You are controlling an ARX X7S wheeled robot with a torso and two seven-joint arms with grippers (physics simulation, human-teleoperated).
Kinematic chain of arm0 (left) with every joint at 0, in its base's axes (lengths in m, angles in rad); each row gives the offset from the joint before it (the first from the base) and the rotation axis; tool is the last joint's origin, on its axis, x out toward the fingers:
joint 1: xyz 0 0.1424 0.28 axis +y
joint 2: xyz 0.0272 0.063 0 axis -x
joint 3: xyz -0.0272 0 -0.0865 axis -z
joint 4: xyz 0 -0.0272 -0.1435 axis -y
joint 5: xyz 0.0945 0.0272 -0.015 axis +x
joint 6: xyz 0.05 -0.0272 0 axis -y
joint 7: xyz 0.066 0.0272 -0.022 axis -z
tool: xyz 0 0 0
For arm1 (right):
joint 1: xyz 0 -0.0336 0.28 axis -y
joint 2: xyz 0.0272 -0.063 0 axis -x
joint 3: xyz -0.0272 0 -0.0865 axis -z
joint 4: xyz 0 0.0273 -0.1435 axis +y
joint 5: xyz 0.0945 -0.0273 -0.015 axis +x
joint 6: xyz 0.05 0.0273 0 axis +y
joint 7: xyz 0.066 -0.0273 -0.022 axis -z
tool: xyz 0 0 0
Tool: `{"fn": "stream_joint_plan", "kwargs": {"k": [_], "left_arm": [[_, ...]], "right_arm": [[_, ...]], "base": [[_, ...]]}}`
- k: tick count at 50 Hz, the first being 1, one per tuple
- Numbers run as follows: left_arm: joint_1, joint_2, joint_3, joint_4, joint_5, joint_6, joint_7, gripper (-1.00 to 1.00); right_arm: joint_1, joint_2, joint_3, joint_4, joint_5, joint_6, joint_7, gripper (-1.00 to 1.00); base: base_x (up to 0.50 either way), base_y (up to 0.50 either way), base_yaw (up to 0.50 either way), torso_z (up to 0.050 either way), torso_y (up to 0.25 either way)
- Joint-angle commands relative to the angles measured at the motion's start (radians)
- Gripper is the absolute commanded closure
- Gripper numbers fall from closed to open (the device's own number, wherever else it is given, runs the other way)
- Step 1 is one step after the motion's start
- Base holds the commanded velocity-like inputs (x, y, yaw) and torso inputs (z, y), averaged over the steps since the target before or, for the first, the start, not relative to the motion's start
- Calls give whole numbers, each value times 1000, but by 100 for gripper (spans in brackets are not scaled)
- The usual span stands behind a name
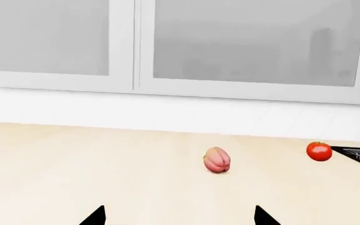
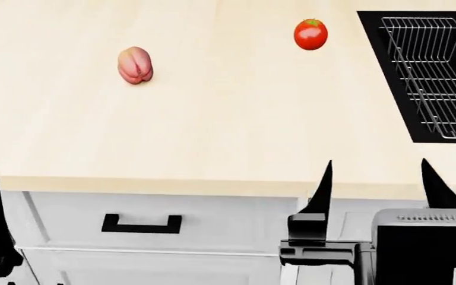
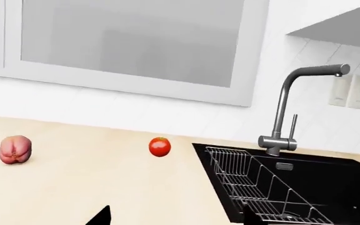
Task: Place the avocado, onion, tomato and bell pepper on the cutting board.
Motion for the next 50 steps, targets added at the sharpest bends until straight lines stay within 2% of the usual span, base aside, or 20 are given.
{"fn": "stream_joint_plan", "kwargs": {"k": [1,2,7,17,18,21,23,29,37,50], "left_arm": [[-263,-112,-108,119,-260,-311,-95,-100],[-296,-127,-89,106,-233,-315,-101,-100],[-524,-150,-76,28,-323,-427,-125,-100],[-819,-167,-30,-164,-372,-519,-97,-100],[-862,-169,-5,-220,-340,-507,-84,-100],[-962,-169,35,-298,-324,-519,-64,-100],[-1033,-120,-24,-379,-425,-603,-92,-100],[-1268,-125,54,-545,-391,-653,-71,-100],[-1343,-138,62,-577,-406,-682,-62,-100],[-1356,-145,47,-552,-441,-713,-89,-100]], "right_arm": [[303,88,142,-161,150,425,-25,-100],[342,96,147,-159,159,453,-29,-100],[585,143,139,-97,202,595,-54,-100],[967,208,8,131,223,692,-99,-100],[1029,204,-3,167,226,708,-102,-100],[1109,195,-19,252,224,704,-106,-100],[1153,194,-44,313,218,681,-115,-100],[1266,181,-99,427,199,637,-125,-100],[1359,172,-172,506,196,674,-127,-100],[1324,181,-202,537,211,648,-143,-100]], "base": [[0,0,0,0,0],[0,0,0,0,0],[0,0,0,0,0],[0,0,0,0,0],[0,0,0,0,0],[0,0,0,0,0],[0,0,0,0,0],[0,0,0,0,0],[171,0,0,0,0],[402,-23,0,0,0]]}}
